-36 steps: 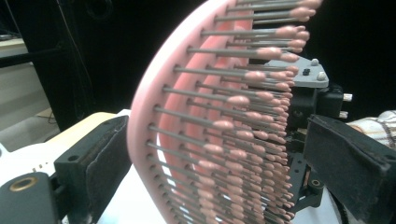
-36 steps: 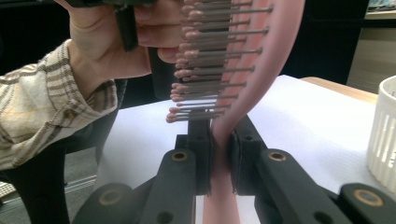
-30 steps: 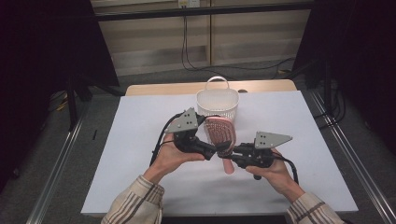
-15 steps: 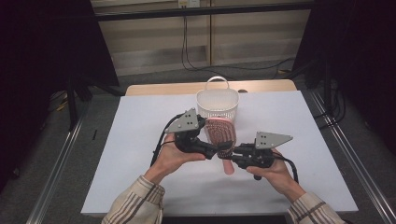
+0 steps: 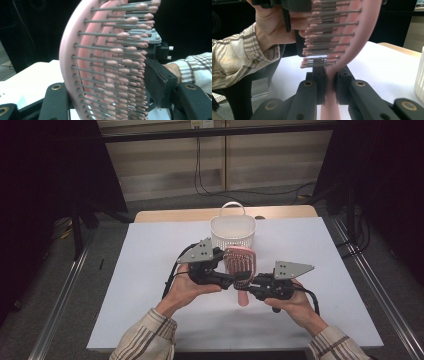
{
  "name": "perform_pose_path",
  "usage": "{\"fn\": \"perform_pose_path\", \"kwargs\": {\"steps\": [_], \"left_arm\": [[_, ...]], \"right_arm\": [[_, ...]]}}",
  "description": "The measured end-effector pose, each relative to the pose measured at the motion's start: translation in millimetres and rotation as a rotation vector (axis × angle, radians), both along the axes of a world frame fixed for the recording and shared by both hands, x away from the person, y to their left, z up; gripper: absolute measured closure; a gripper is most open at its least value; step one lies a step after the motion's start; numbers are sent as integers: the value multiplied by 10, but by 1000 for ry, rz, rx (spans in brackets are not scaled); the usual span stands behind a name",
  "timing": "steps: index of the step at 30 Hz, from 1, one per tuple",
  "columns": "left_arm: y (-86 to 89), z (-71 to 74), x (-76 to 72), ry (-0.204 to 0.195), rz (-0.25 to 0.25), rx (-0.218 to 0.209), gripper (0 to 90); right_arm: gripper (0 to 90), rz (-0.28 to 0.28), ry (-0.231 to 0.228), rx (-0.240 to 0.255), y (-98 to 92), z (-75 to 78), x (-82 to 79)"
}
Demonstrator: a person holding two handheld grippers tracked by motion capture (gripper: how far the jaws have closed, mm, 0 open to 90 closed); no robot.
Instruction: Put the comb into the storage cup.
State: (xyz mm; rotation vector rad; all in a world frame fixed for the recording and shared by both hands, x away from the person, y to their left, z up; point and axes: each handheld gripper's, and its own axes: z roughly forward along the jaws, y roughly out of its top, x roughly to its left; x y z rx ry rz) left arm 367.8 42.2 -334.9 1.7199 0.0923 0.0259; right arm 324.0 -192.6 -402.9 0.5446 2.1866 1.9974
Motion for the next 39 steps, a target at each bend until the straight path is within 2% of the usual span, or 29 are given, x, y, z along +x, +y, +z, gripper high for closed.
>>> {"fn": "perform_pose_path", "kwargs": {"steps": [6,9,10,11,14,19,22,25,31,39], "left_arm": [[-12,-5,2,11,-12,1,357],[-7,-5,16,33,11,-13,329],[-4,-9,19,42,-3,-16,337],[-9,-13,18,35,-9,-10,387],[-26,-24,10,35,-27,1,427],[-28,-20,1,41,-52,-5,502],[-36,-9,-14,31,-49,4,535],[-49,7,-33,21,-45,-4,559],[-45,14,-35,39,-38,-22,618],[-48,22,-41,50,-12,-35,619]], "right_arm": [[819,28,8,12,12,6,-9],[819,30,9,13,9,8,-8],[819,34,12,15,5,6,-8],[819,34,12,17,6,5,-7],[819,38,18,15,9,-4,-5],[817,38,19,15,0,-1,0],[811,32,19,11,-8,-4,7],[804,31,21,18,-12,-3,13],[780,14,15,25,-33,5,18],[771,3,10,32,-33,14,19]]}}
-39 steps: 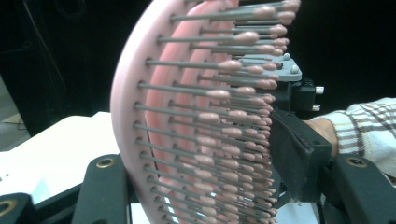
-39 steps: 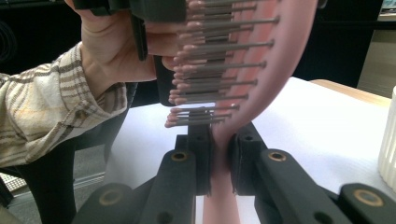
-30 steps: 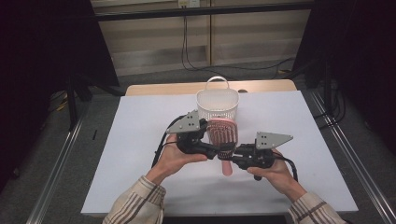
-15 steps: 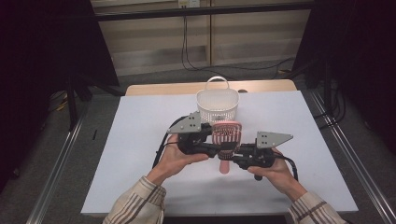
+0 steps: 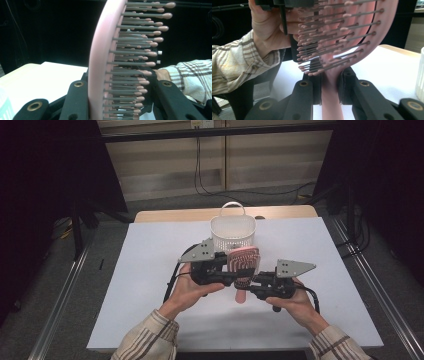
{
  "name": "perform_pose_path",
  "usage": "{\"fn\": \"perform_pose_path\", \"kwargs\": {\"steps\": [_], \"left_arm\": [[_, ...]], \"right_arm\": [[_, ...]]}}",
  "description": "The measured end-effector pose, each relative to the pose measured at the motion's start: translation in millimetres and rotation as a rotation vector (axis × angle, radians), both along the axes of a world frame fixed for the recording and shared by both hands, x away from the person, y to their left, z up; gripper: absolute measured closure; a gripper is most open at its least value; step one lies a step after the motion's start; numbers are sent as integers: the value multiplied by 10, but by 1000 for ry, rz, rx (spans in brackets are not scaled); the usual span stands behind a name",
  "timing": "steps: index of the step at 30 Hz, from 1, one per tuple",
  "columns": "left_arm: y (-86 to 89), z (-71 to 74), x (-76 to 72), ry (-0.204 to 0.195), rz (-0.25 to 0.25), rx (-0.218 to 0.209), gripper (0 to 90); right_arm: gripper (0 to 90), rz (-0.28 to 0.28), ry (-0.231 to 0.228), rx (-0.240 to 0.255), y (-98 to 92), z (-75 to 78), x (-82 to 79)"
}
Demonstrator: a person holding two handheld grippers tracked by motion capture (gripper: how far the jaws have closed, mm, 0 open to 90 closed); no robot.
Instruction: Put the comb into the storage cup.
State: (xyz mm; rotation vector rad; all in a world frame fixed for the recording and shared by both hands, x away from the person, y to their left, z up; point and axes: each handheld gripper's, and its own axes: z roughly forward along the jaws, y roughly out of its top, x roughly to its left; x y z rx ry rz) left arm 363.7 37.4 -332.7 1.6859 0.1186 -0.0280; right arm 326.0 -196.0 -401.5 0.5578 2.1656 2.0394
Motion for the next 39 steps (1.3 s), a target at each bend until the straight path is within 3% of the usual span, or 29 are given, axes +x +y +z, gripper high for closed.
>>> {"fn": "perform_pose_path", "kwargs": {"steps": [11,22,39], "left_arm": [[-13,-7,3,0,8,8,619],[-20,-9,2,-8,24,18,630],[29,6,13,-4,61,17,630]], "right_arm": [[689,-33,-12,-17,17,-4,-3],[415,-87,0,-35,57,-9,-6],[252,-129,-18,-48,60,18,-23]]}}
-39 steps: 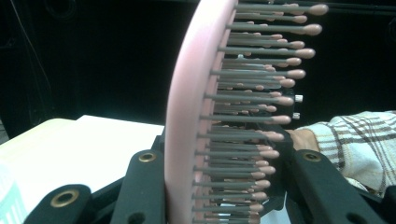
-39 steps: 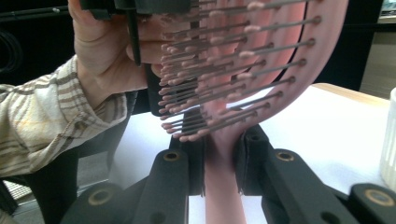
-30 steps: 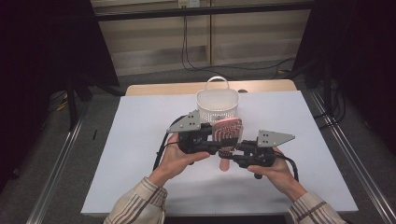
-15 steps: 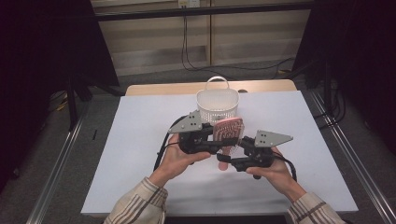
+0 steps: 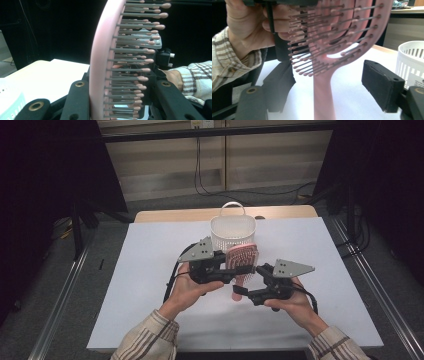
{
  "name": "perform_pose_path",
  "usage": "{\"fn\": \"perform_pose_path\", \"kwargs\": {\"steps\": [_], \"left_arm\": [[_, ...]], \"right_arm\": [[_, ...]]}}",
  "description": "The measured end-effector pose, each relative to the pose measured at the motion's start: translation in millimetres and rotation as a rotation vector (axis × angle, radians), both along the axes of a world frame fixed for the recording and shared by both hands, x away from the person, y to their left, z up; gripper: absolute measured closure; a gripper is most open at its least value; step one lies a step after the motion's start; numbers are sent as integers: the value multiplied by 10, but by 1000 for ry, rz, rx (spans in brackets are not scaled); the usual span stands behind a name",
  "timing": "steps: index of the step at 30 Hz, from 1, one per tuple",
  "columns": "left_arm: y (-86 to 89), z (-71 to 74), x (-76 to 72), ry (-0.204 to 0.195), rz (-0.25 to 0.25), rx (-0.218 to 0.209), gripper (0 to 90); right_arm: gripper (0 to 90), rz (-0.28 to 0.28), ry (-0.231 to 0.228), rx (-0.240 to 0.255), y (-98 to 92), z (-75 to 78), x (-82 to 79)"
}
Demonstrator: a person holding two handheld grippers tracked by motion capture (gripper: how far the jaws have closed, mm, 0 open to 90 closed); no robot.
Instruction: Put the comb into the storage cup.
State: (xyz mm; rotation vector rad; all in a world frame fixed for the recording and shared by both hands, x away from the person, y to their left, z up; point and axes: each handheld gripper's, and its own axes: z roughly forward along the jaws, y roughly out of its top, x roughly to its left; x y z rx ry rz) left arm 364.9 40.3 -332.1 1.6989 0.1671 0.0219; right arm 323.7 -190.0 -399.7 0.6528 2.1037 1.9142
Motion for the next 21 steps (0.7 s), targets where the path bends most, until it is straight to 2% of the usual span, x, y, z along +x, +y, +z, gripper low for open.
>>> {"fn": "perform_pose_path", "kwargs": {"steps": [10,21], "left_arm": [[58,34,18,-2,40,-15,630],[111,62,33,-7,89,-16,630]], "right_arm": [[185,-30,2,-9,-24,4,2],[96,-107,-12,-13,-85,18,0]]}}
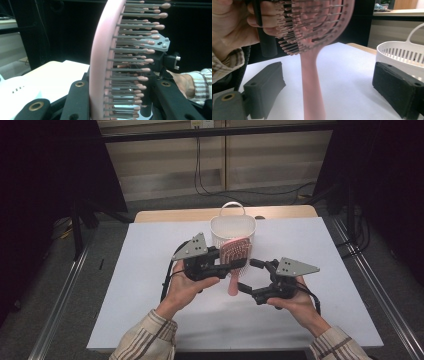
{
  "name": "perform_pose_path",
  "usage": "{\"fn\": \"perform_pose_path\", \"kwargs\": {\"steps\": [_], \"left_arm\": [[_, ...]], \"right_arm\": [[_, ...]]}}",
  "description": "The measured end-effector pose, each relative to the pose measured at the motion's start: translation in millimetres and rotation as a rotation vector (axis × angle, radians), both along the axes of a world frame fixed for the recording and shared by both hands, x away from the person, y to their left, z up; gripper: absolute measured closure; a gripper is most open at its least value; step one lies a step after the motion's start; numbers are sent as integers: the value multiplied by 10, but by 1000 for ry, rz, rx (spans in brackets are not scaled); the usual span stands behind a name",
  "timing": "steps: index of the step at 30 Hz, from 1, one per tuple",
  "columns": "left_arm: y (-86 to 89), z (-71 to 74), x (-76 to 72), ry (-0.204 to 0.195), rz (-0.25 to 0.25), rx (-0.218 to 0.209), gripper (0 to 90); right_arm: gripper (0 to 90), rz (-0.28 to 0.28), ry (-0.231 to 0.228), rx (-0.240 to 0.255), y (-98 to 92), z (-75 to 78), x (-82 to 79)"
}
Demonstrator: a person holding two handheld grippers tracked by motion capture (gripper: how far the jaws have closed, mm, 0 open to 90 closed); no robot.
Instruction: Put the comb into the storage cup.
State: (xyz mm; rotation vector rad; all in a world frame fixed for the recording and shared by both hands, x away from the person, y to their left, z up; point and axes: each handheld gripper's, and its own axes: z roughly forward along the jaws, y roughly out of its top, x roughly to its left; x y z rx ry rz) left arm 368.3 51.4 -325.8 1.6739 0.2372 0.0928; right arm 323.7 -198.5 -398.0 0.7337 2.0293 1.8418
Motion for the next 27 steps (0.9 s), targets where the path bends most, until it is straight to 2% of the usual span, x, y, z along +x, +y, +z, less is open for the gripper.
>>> {"fn": "perform_pose_path", "kwargs": {"steps": [6,12,19,24,27], "left_arm": [[41,7,29,11,24,1,630],[71,24,25,2,52,5,630],[113,37,21,-6,76,14,630],[151,48,29,0,74,-6,630],[168,60,25,-3,87,-7,630]], "right_arm": [[79,-30,0,-1,-41,-2,-9],[52,-79,-23,-6,-92,-3,-54],[45,-124,-28,-9,-185,-12,-109],[49,-160,-36,-9,-254,-5,-160],[17,-205,-48,-17,-293,-4,-203]]}}
